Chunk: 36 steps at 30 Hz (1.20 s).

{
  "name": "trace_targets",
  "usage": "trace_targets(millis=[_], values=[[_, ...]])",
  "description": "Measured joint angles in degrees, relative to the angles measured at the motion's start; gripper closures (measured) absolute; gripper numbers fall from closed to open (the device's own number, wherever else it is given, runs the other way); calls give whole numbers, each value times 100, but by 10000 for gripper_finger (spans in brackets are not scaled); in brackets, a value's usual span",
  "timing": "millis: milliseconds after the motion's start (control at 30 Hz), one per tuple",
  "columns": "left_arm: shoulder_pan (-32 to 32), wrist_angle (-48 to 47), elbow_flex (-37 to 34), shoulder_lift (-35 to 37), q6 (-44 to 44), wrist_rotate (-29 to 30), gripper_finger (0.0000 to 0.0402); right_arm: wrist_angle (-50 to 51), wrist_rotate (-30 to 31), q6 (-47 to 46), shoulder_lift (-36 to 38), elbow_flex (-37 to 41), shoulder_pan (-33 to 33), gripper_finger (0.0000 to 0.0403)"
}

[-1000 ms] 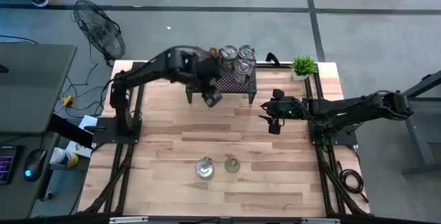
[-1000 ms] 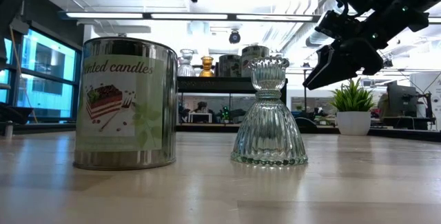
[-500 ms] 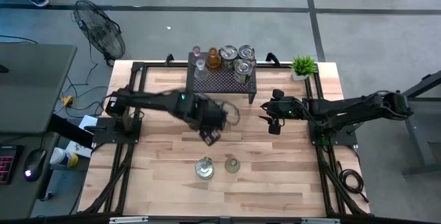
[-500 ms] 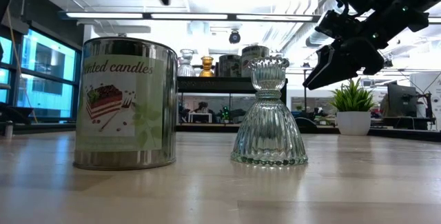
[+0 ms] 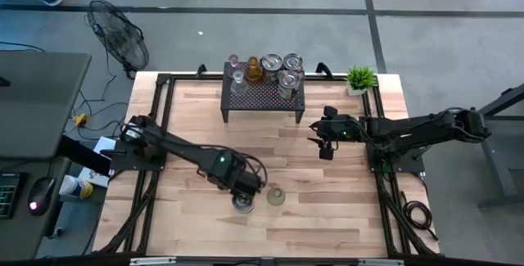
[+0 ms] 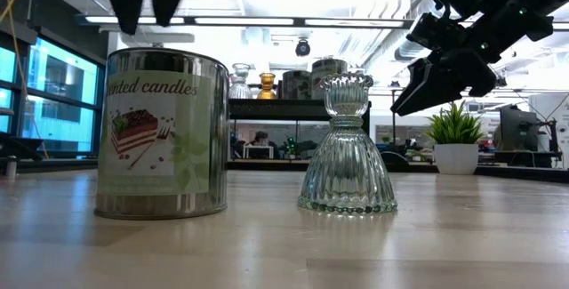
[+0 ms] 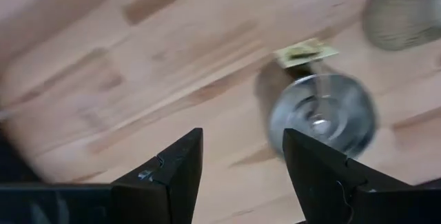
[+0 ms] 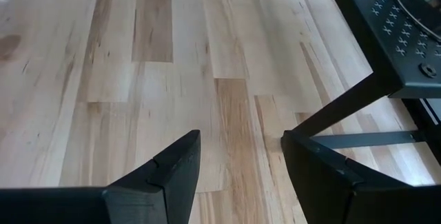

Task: Pick & Place candle stick holders
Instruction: Put the green scented candle on the shelf aligned with the other scented candles

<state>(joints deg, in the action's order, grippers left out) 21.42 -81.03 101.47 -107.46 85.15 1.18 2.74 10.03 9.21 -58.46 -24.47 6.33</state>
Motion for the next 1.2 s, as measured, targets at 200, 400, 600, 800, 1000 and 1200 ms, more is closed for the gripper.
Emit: trace_targets(millis=[200, 400, 600, 800, 1000, 1200], values=[[-3, 958, -431, -4, -9, -55, 209, 2, -12, -21, -1, 2, 0, 204], [-3, 1067, -718, -30, 6, -392, 209, 1, -87, -37, 0, 0, -1, 204], [-2, 1313, -957, -28, 4, -515, 209, 2, -99, -42, 0, 0, -2, 204], [-3, 1456, -1151, -30, 19, -533, 209, 2, -103, -83, -1, 1, -1, 204], [-3, 1696, -1341, -10, 6, -590, 209, 2, -145, -85, 0, 0, -2, 204], [-5, 1873, -1525, 7, -248, -716, 209, 2, -143, -85, 0, 0, 0, 204]])
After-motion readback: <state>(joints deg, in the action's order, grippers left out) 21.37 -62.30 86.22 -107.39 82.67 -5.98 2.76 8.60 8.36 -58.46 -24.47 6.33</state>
